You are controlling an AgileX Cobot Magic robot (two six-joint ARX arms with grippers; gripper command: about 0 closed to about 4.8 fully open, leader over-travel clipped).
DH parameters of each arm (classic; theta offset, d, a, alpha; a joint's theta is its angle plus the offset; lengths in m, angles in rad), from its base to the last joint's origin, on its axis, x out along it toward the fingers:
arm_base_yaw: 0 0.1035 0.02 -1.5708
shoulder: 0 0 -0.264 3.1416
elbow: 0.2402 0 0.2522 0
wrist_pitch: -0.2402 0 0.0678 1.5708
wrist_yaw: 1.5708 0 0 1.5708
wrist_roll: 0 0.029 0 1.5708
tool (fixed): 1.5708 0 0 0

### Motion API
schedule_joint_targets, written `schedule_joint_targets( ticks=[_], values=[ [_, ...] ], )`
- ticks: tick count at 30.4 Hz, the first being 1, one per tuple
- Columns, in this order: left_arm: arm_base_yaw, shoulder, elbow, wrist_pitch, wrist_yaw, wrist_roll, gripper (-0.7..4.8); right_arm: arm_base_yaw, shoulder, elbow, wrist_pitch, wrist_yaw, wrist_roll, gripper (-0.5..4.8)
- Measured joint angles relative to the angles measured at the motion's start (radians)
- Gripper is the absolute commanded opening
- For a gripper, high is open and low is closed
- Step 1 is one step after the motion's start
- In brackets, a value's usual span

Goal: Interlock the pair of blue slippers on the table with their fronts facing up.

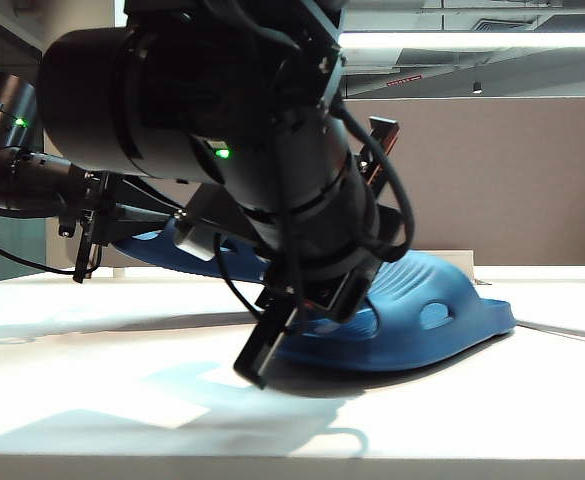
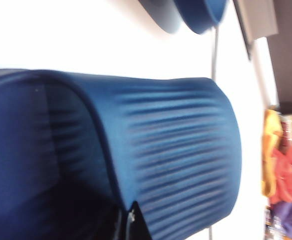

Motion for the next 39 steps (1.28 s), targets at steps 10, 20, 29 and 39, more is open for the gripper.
schedule_joint_targets(
  ticks=[10, 20, 29, 39],
  values=[
    [0.004, 0.000, 0.000, -0.003, 0.000, 0.007, -0.06, 0.000, -0.098, -0.002, -0.029, 0.023, 0.010, -0.01],
    [0.004, 0.000, 0.000, -0.003, 0.000, 0.007, -0.06, 0.000, -0.246, -0.003, -0.065, -0.038, -0.060, -0.01],
    [0.016, 0.000, 0.000, -0.004, 0.018, 0.007, -0.06, -0.001, -0.351, -0.003, -0.030, -0.038, -0.293, -0.01],
    [0.024, 0.000, 0.000, -0.014, 0.041, 0.007, -0.06, -0.047, -0.471, -0.005, 0.018, -0.111, -0.472, -0.01]
  ],
)
